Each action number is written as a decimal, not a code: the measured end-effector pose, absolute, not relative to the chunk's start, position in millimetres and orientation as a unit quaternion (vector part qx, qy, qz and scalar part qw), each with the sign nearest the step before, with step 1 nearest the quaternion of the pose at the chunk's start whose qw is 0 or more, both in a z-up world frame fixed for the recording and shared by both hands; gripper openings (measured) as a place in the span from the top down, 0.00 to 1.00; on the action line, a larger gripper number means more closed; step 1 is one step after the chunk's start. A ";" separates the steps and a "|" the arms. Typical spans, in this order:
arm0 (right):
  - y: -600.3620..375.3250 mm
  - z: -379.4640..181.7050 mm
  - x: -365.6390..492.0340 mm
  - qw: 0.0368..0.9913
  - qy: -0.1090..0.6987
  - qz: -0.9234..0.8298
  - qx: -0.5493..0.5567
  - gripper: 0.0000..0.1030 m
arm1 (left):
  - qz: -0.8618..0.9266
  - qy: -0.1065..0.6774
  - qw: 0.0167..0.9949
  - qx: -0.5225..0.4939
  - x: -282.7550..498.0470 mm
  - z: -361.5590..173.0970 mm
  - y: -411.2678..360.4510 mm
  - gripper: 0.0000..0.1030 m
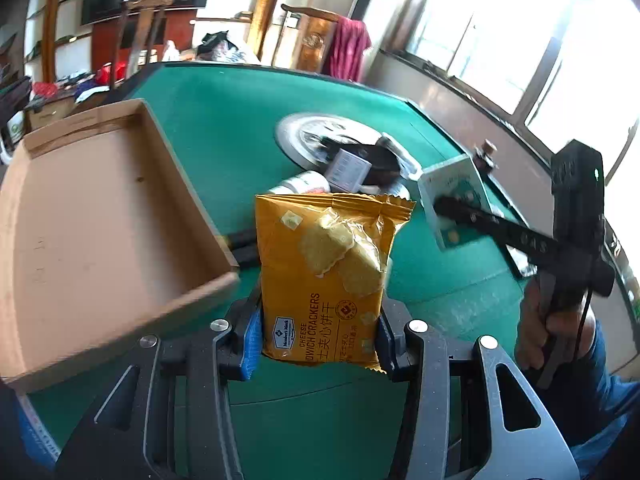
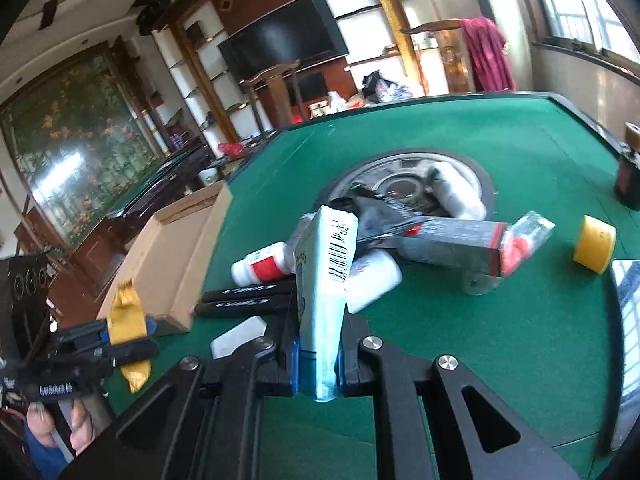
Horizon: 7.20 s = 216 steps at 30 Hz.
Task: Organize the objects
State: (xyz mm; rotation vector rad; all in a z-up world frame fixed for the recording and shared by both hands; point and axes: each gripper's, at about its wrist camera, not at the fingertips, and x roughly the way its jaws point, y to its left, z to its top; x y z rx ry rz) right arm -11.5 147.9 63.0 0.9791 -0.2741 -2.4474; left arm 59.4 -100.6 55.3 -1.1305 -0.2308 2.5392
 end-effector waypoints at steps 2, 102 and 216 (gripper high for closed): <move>135.6 64.4 -10.8 0.257 -0.098 -0.890 0.365 0.90 | 0.900 -0.088 0.164 -0.393 59.1 59.1 -114.0 0.56; 194.6 82.5 -53.2 0.280 -0.223 -0.869 0.342 0.47 | 0.858 0.065 0.226 -0.456 7.0 37.0 -21.0 0.37; 115.3 50.3 -60.0 0.208 -0.080 -0.879 0.421 0.68 | 0.911 -0.098 0.194 -0.351 22.4 83.0 -91.6 0.57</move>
